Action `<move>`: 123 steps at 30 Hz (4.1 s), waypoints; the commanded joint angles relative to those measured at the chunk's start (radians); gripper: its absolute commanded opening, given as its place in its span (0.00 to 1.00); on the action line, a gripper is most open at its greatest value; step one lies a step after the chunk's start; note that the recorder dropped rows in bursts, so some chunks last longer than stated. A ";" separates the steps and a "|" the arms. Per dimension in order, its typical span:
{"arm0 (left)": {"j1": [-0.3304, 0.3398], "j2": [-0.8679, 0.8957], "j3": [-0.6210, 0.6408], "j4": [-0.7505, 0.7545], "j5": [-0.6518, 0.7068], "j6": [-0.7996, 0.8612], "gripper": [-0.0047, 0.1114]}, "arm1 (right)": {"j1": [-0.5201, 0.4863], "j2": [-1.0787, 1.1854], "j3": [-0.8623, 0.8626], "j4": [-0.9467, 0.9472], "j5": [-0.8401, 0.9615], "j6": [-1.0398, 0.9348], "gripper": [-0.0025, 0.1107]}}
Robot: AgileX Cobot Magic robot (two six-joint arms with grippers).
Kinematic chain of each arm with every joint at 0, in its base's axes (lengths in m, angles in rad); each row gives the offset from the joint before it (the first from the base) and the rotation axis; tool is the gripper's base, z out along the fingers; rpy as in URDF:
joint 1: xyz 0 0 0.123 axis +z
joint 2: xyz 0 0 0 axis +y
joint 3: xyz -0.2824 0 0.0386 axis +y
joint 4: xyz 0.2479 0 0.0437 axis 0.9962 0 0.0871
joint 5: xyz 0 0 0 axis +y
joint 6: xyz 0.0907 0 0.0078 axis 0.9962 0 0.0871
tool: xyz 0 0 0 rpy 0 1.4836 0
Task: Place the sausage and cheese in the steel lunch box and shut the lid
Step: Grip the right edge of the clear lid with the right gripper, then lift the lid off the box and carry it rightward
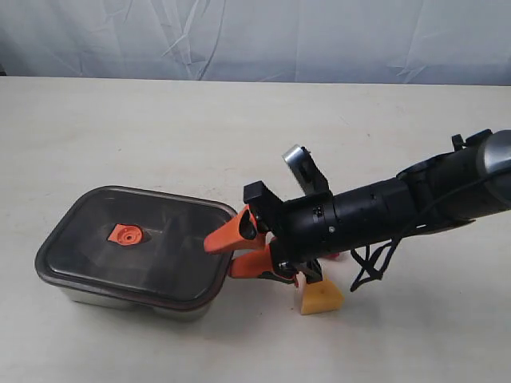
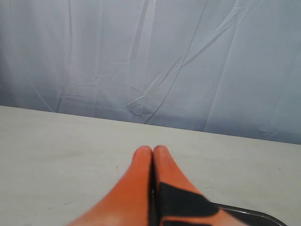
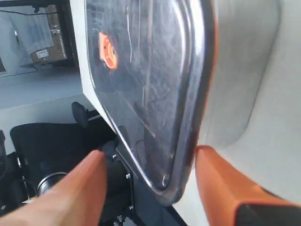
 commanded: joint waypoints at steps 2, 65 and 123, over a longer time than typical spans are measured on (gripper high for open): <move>0.001 -0.005 0.003 0.005 -0.007 0.001 0.04 | 0.004 0.002 -0.010 0.008 -0.073 0.020 0.51; 0.001 -0.005 0.003 0.005 -0.007 0.001 0.04 | 0.016 0.006 -0.013 0.008 -0.140 0.031 0.45; 0.001 -0.005 0.003 0.005 -0.007 0.001 0.04 | 0.014 -0.621 -0.032 -0.105 -0.218 -0.105 0.01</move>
